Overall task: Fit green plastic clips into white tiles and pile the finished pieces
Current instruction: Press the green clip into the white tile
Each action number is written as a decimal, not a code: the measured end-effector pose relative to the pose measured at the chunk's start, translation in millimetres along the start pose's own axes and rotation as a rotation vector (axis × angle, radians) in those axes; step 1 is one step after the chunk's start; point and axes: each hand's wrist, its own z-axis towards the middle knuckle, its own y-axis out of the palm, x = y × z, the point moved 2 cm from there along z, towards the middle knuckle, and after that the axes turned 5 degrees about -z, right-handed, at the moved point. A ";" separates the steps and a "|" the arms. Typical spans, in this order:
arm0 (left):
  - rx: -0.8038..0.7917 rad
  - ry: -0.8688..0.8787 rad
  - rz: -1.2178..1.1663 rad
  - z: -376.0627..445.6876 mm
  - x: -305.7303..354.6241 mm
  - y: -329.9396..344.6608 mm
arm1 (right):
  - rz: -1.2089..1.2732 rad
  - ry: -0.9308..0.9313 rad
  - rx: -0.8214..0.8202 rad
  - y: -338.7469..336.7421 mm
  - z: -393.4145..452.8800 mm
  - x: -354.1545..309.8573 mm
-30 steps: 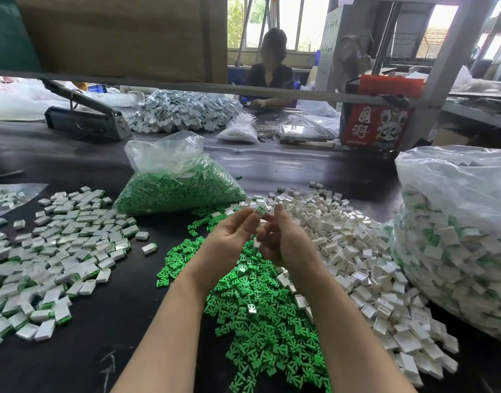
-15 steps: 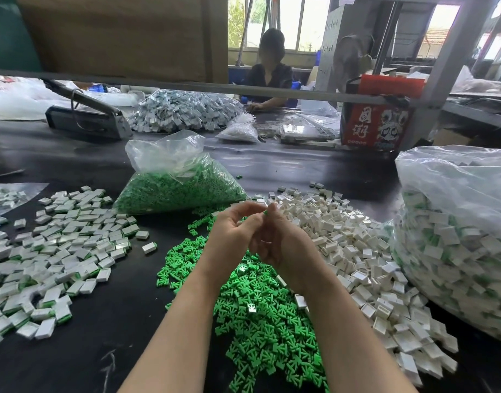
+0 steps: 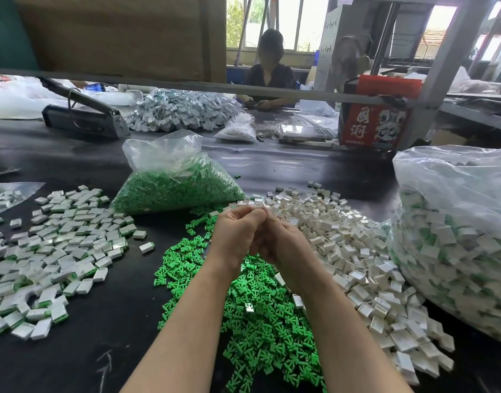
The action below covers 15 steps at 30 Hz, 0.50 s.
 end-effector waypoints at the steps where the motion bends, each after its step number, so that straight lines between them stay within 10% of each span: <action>1: 0.006 -0.011 0.000 0.4 -0.2 0.0 | -0.008 -0.004 0.007 -0.1 -0.3 -0.3; 15: 0.052 -0.061 -0.029 -1.0 -4.0 7.0 | 0.005 -0.034 0.073 -2.0 -1.9 -1.5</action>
